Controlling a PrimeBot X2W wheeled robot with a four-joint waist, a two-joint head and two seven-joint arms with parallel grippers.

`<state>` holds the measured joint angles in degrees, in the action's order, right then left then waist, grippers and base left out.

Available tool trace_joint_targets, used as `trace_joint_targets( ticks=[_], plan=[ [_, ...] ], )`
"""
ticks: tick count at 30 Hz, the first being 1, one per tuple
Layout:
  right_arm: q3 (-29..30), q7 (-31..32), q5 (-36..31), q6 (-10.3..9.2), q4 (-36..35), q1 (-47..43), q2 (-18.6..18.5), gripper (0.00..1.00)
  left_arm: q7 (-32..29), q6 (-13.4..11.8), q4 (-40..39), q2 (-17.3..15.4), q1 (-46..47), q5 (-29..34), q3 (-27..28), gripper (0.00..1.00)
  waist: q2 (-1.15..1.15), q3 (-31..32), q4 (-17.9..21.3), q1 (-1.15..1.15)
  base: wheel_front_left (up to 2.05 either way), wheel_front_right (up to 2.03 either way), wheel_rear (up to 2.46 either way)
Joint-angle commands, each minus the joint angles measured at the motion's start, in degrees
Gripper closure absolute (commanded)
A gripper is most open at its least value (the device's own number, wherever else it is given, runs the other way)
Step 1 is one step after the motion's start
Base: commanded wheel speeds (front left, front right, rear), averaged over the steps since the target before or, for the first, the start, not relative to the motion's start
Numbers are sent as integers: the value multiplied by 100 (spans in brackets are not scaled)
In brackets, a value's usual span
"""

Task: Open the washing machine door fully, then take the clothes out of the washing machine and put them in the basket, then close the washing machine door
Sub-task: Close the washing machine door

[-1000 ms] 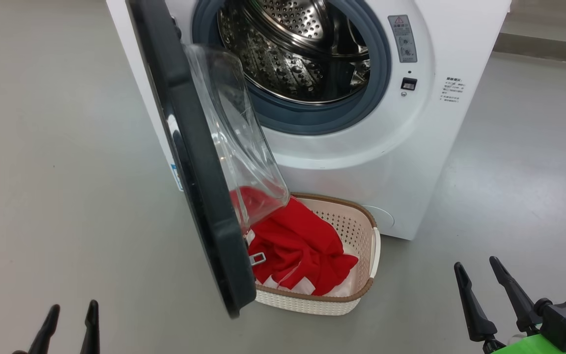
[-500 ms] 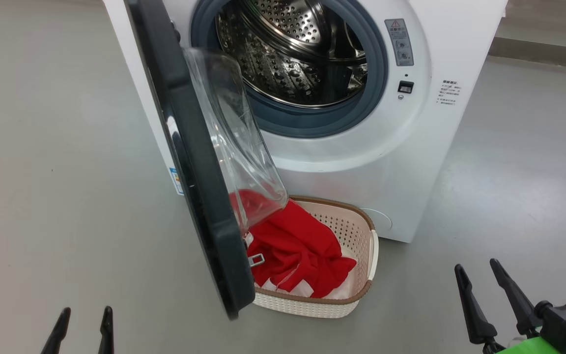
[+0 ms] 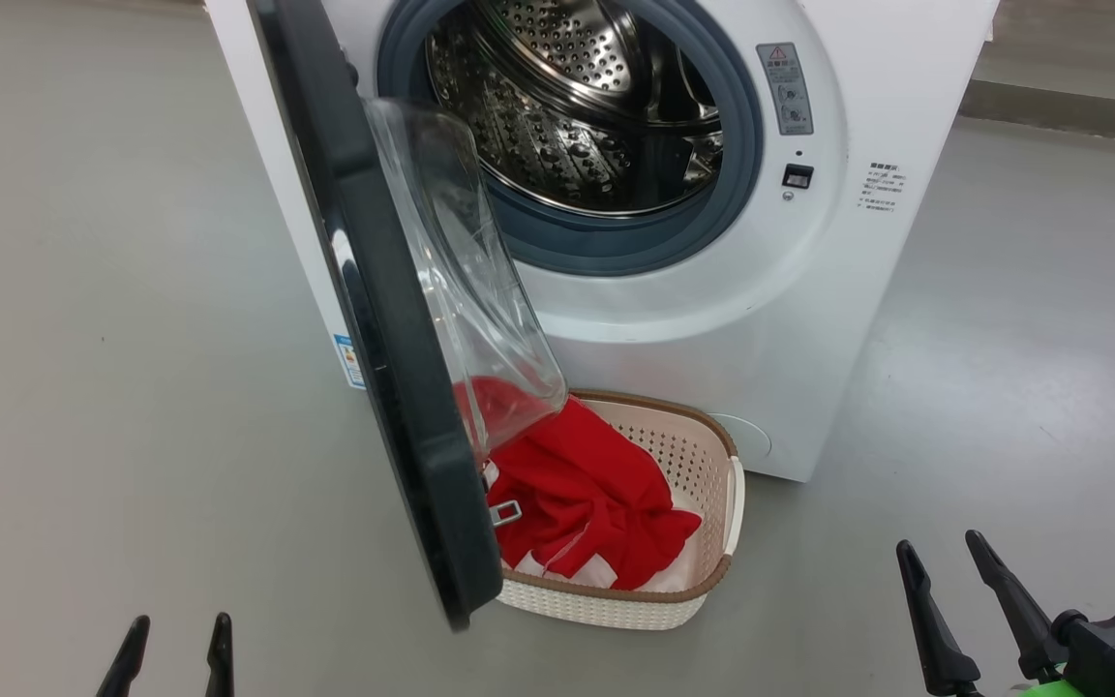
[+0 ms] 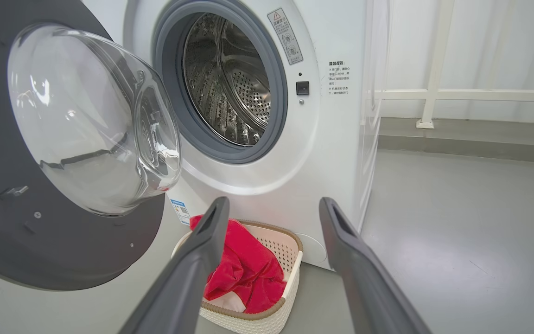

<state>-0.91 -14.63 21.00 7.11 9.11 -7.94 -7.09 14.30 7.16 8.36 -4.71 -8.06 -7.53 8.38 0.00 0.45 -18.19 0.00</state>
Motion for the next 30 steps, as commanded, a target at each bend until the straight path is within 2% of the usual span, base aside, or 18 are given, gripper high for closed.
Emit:
trace_joint_targets(
  ticks=[1,8,9,11,12,13,14,21,26,30],
  plan=[
    [-125,-37,-17,37,-133,118,-109,0,70,32,-163,-62,116,64,178,0,0,1,0,0,0,0,0],
    [-125,-37,-6,37,-122,117,-112,0,70,32,-169,-28,122,-171,174,0,0,25,-3,0,0,0,0],
    [-125,-37,-5,37,-122,116,-112,0,70,32,-147,-18,132,-303,164,8,0,27,-4,0,0,0,0],
    [-126,-37,-3,37,-123,116,-112,0,70,33,-122,-40,172,-552,119,45,0,27,-5,0,0,0,0],
    [-128,-37,-3,37,-123,118,-112,0,70,33,-99,-63,199,-694,95,73,0,25,-3,0,0,0,0],
    [-132,-37,-3,37,-123,122,-110,0,70,33,-74,-108,231,-825,71,95,0,22,-1,0,0,0,0],
    [-136,-37,-6,37,-126,126,-106,0,70,33,-61,-174,272,-924,47,100,0,18,3,0,0,0,0],
    [-160,-37,-12,37,-134,158,-94,0,70,33,-111,-700,633,-1726,-243,100,0,-27,60,0,0,0,0],
    [-155,-37,-20,37,-155,174,-82,0,70,33,-229,-1129,901,-2022,-584,100,0,-95,120,0,0,0,0],
    [-141,-37,-33,37,-167,214,-71,0,70,33,-340,-1353,1129,-2169,-835,100,0,-167,183,0,0,0,0]
  ],
)
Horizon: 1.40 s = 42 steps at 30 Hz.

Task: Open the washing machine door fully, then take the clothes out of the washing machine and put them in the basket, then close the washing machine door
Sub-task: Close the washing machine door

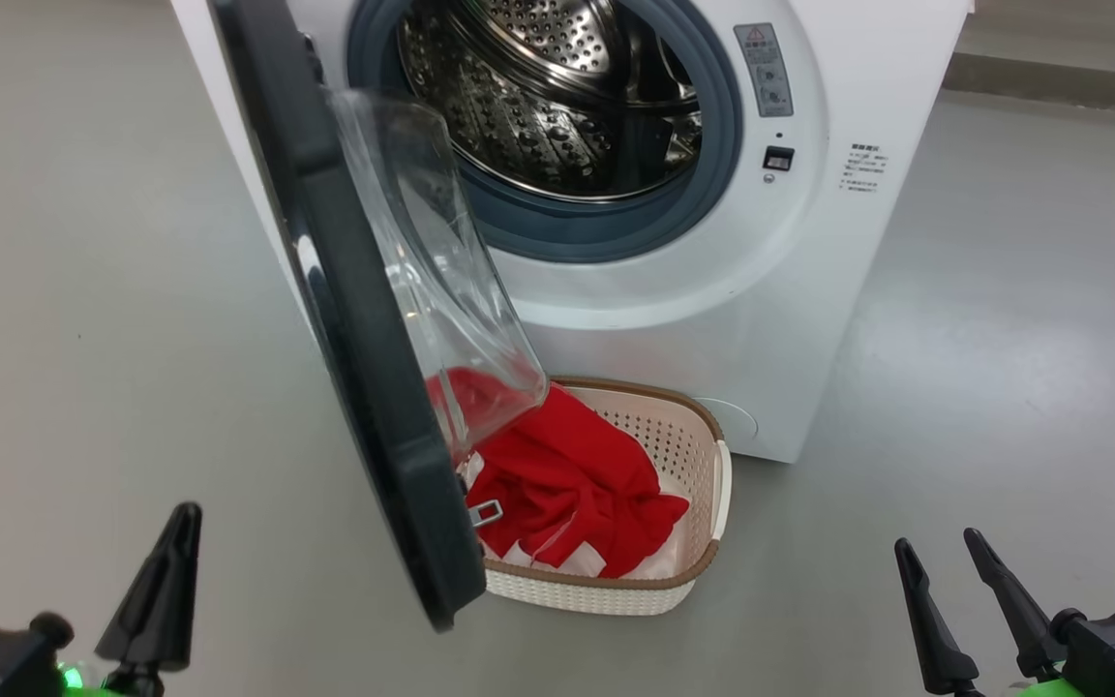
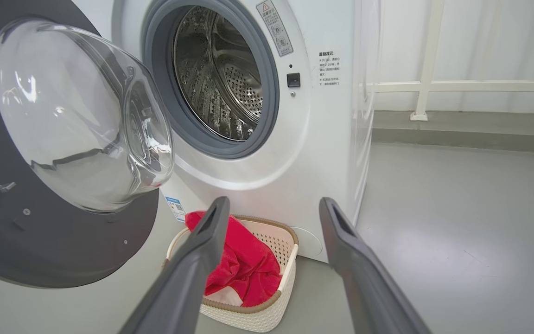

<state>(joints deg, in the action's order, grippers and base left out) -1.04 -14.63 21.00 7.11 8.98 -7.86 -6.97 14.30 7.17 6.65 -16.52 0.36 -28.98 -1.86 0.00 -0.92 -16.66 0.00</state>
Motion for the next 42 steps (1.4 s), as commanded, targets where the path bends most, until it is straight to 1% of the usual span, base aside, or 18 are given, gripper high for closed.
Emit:
trace_joint_targets(
  ticks=[1,4,8,15,21,32,37,42],
  plan=[
    [-124,-37,-32,37,-155,215,-84,0,70,32,-209,-217,342,-53,111,100,0,-45,47,0,0,0,0],
    [-116,-37,-32,37,-157,248,-88,0,70,32,-310,-321,471,-131,-79,100,0,-95,107,0,0,0,0],
    [-102,-37,-30,37,-162,283,-92,0,70,32,-409,-375,584,-202,-230,100,0,-141,158,0,0,0,0],
    [-94,-37,-40,37,-182,361,-80,0,70,32,-559,-510,808,-270,-648,100,0,-255,313,0,0,0,0],
    [-72,-37,-53,37,-200,421,-56,0,70,32,-577,-552,994,-290,-893,100,0,-340,439,0,0,0,0],
    [-15,-37,-63,37,-236,602,-9,0,70,32,-590,-538,1593,-320,-1363,100,0,-611,744,0,0,0,0],
    [-16,-37,-73,37,-251,700,24,0,70,32,-494,-539,1976,-314,-1613,100,0,-754,899,0,0,0,0],
    [-27,-37,-72,37,-262,826,52,0,70,32,-260,-463,2414,-268,-1715,100,0,-945,1082,0,0,0,0]
  ],
)
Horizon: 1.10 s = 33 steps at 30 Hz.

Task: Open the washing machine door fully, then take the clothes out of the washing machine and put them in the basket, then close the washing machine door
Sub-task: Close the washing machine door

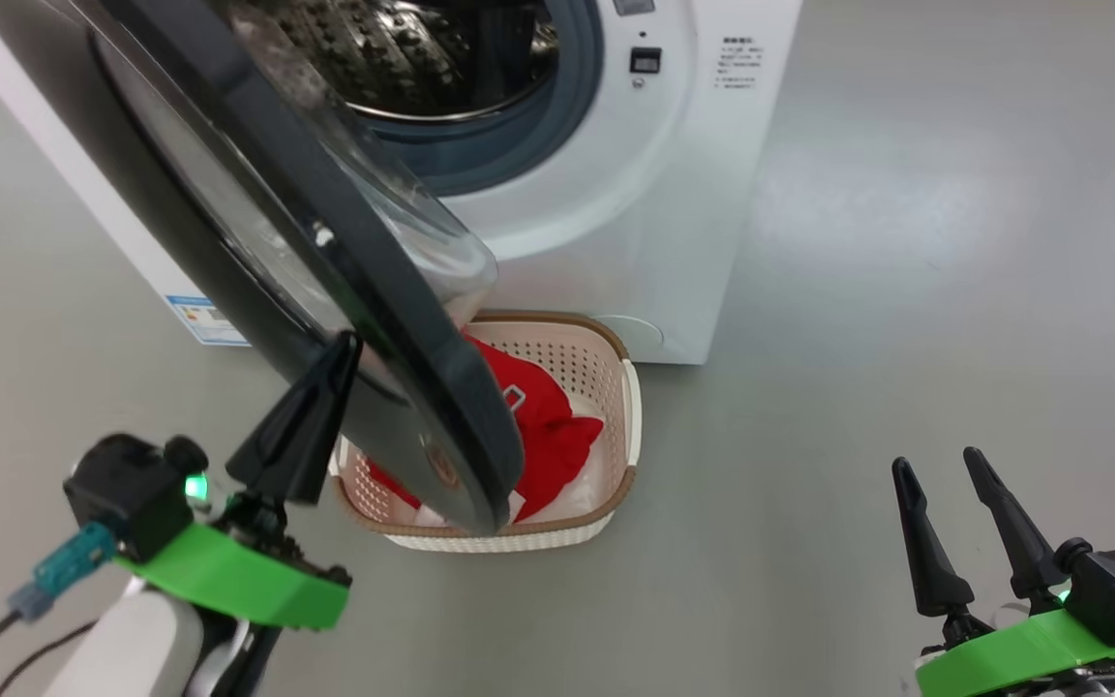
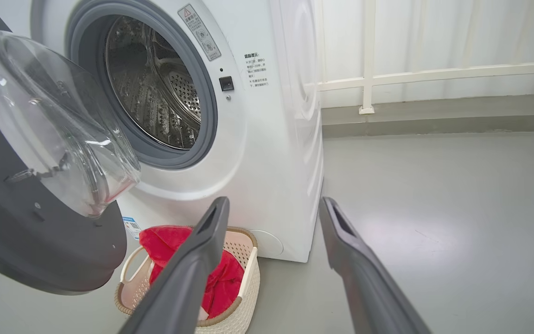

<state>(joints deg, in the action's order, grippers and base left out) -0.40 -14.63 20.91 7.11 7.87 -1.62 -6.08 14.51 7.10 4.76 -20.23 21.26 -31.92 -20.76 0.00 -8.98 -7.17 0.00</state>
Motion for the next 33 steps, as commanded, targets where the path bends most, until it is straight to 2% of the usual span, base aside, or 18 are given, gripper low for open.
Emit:
trace_joint_targets(
  ticks=[1,19,33],
  plan=[
    [-91,-37,-62,37,-154,230,-29,0,49,38,8,-70,417,45,161,100,0,-182,176,0,0,0,0],
    [-82,-37,-63,37,-187,606,161,0,49,38,1323,46,2104,-88,-236,100,0,-753,827,0,0,0,0],
    [-103,-37,-45,37,-224,901,271,0,49,38,2326,-62,3478,-244,-533,100,0,-1239,1246,0,0,0,0]
  ],
)
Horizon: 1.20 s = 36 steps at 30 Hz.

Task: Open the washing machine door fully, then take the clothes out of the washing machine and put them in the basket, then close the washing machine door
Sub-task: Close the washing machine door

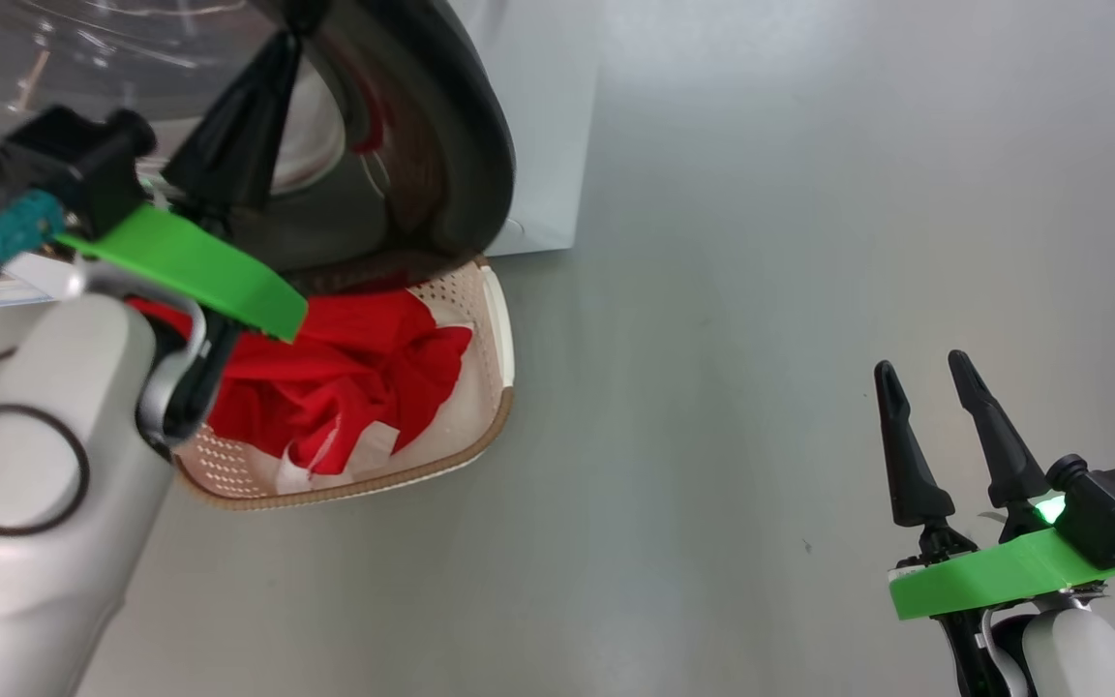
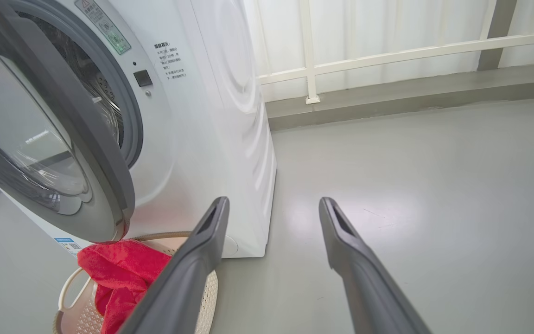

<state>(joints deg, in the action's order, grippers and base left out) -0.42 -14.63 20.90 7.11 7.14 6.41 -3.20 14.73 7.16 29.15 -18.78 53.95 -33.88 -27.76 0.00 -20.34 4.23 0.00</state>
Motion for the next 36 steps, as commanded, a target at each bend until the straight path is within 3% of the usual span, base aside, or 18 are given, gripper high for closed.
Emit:
trace_joint_targets(
  ticks=[1,12,21,31,36],
  plan=[
    [-99,-37,-40,37,-152,119,-10,0,27,33,-49,-222,288,-54,166,100,0,-133,139,0,0,0,0],
    [-97,-37,-6,37,-153,230,27,0,27,33,332,-323,796,-108,307,100,0,-256,376,0,0,0,0],
    [-53,-37,21,37,-162,216,31,0,27,33,281,-303,690,-98,340,100,0,-227,324,0,0,0,0],
    [-60,-37,-80,37,-100,124,23,0,27,33,11,-195,-146,-68,474,100,0,122,181,0,0,0,0],
    [-34,-37,-102,37,-68,-32,-83,0,27,33,-171,-76,-895,57,795,100,0,421,50,0,0,0,0]
  ],
)
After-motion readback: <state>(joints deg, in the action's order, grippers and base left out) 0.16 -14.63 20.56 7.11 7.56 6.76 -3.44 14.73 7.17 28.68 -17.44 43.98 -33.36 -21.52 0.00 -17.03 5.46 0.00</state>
